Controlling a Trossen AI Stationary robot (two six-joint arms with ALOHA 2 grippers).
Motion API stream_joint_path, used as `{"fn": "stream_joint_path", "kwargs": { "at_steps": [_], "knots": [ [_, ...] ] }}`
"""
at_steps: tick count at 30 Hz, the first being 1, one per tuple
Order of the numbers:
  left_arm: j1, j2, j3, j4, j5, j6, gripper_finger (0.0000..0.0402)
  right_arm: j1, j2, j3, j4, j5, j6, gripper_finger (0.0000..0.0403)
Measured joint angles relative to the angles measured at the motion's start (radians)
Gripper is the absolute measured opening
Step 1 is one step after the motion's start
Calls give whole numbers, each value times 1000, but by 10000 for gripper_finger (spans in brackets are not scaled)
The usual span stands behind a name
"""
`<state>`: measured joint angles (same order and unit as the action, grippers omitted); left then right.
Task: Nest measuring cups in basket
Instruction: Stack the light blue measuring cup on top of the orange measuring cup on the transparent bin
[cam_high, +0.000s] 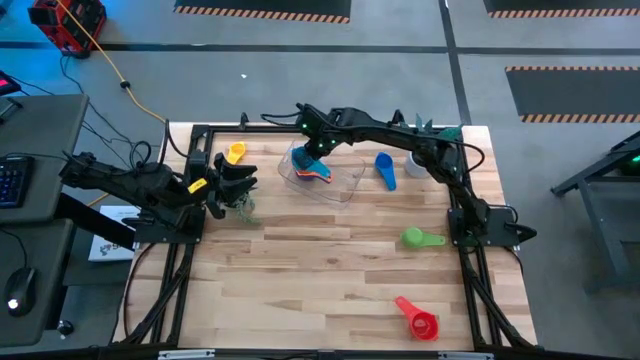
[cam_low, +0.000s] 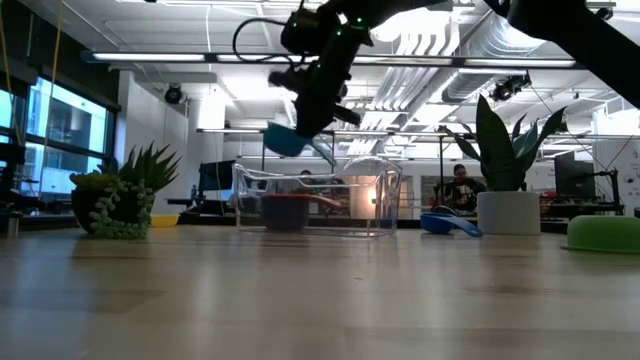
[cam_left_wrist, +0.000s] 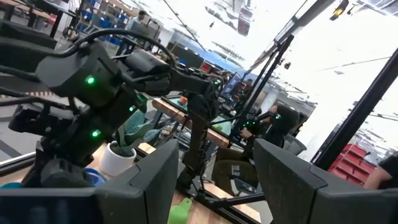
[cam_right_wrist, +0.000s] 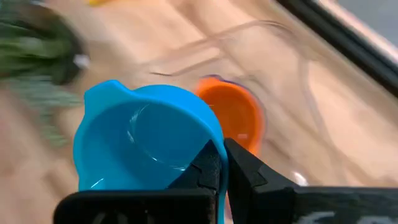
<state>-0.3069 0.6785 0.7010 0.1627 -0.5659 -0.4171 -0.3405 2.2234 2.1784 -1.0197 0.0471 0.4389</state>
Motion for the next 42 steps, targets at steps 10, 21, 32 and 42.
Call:
{"fn": "stream_joint_path", "kwargs": {
  "at_steps": [10,21,32,42],
  "knots": [
    [0,0,0,11,0,0,200,-3,79,0,-11,95,34,0],
    [0,0,0,23,-5,0,200,-7,99,0,-2,99,58,0],
    [0,0,0,31,-7,0,200,-7,136,-2,26,73,80,0],
    [0,0,0,48,-7,0,200,-7,135,-2,68,48,80,1]
  ]
}}
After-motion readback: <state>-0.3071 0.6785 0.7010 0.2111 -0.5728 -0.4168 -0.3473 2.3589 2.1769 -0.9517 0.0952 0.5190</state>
